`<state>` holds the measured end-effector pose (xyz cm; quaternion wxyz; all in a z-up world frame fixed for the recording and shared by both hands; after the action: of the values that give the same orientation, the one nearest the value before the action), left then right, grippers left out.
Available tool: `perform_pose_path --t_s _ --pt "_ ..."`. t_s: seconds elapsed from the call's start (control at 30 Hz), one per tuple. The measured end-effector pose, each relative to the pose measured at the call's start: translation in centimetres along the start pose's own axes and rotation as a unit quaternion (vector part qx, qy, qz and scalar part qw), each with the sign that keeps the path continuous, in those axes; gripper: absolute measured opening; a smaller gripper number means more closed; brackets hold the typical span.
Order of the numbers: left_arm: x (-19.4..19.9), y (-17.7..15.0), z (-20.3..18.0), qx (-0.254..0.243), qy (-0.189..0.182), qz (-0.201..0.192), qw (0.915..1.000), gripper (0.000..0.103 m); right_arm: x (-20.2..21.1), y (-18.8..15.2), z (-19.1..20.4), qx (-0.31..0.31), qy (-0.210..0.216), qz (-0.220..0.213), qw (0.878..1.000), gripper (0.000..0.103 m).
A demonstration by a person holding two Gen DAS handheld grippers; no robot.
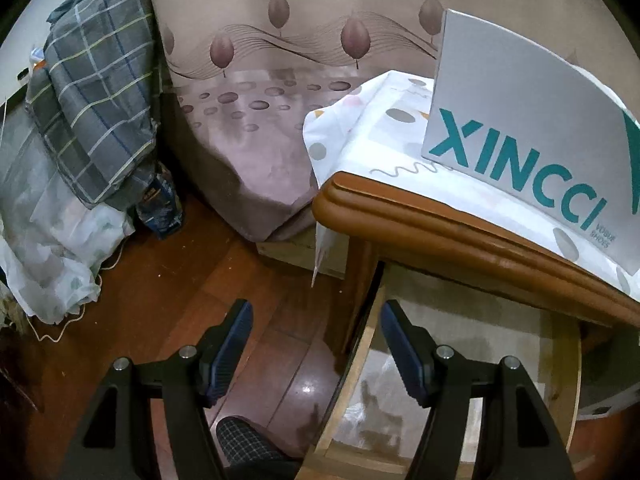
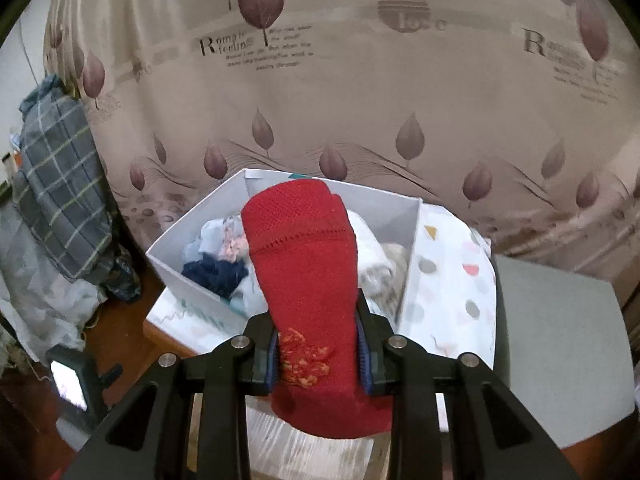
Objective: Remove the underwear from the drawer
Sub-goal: 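Carry the red sock with the right tool over the white box, then lower the red sock into the box and open the right tool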
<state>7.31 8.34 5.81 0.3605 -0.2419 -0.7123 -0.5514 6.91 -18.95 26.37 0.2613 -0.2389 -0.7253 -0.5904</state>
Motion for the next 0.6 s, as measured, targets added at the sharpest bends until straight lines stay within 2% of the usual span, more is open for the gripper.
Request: perform_pose_path --t_s 0.17,0.6 --pt "0.3 0.1 -0.1 0.0 -0.001 -0.006 1.0 0.068 -3.4 1.9 0.8 0.017 -0.023 0.02 0.999 0.027" --pt "0.6 -0.1 -0.9 -0.016 -0.008 -0.005 0.9998 0.068 -10.8 2.2 0.5 0.038 -0.07 0.066 0.995 0.028"
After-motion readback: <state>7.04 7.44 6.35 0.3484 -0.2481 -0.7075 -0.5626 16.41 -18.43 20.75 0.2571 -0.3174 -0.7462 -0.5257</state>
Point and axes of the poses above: each gripper's, at about its wrist camera, not at the fingertips, and x roughly against the way its jaws point, z to its left, y to its top, the point moved 1 cm from there along -x, roughly the way its jaws point, and after that the axes turned 12 degrees about x, right-handed, at the moved point
